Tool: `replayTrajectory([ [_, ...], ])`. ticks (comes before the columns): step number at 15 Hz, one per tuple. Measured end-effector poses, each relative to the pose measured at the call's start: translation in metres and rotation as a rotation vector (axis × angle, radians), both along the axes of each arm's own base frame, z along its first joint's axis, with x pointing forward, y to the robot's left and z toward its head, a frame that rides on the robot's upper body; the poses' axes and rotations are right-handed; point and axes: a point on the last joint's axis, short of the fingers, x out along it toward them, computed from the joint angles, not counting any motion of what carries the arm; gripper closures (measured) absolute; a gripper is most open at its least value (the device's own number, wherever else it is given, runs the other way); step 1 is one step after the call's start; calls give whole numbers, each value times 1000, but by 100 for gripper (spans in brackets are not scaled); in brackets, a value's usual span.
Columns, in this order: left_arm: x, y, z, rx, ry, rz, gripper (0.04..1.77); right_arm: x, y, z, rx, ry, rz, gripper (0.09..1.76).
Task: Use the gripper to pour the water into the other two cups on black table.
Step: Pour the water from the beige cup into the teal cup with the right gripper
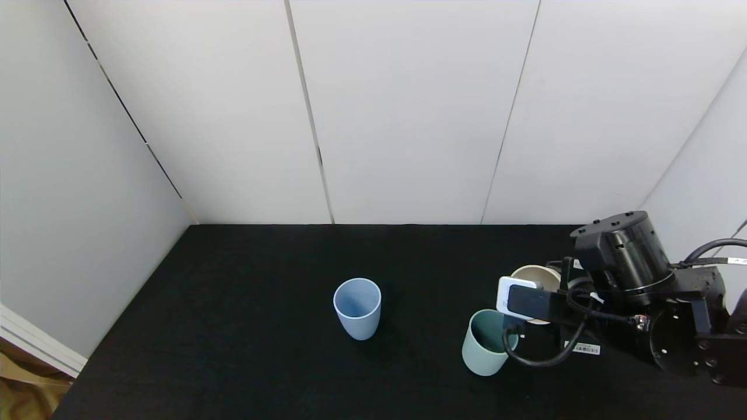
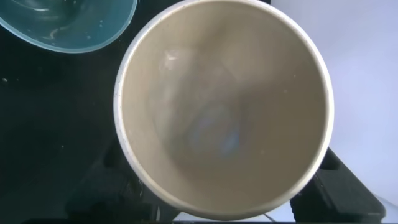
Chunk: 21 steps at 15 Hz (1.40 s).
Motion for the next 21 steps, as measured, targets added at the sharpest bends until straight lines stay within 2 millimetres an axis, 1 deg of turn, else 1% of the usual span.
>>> replayTrajectory([
  [4,0,0,0,0,0,0,9,2,2,-3,-68,-2,11,60],
  [8,0,0,0,0,0,0,9,7,5,-1,-120,-13,33,60],
  [21,0,0,0,0,0,0,9,16,21,1,-309,-44,80,60],
])
